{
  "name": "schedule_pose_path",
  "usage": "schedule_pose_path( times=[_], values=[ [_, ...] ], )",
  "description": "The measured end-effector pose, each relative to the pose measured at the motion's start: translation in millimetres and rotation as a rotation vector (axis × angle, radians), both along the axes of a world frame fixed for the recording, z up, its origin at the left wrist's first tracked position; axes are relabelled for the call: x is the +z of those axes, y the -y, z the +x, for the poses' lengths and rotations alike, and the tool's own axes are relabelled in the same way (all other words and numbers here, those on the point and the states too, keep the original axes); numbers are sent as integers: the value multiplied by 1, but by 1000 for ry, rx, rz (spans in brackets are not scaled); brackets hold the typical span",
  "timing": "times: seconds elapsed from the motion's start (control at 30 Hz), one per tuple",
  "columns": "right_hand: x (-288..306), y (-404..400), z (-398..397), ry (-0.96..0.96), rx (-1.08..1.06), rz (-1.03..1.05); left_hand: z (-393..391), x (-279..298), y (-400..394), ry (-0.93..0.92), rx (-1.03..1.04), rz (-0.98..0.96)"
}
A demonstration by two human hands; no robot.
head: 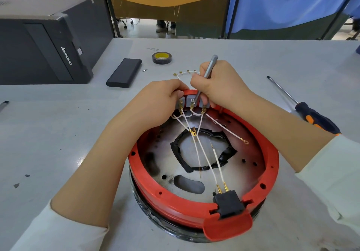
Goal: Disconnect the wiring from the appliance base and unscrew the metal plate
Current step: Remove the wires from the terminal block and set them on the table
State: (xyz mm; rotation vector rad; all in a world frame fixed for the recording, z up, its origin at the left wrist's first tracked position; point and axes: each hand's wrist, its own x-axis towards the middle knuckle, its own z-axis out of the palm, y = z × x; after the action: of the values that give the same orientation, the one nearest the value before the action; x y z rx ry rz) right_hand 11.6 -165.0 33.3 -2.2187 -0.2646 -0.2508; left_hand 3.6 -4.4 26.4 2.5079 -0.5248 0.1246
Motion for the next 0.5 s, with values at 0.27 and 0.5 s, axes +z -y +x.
schedule_pose_path(
  times=[0.27, 0.5],
  values=[
    [-7, 1, -7, 240, -65, -28, 0, -1, -1, 3, -3, -3],
    [-3, -6, -21, 402, 76, -162, -1, -2, -1, -4, -22, -21]
  ],
)
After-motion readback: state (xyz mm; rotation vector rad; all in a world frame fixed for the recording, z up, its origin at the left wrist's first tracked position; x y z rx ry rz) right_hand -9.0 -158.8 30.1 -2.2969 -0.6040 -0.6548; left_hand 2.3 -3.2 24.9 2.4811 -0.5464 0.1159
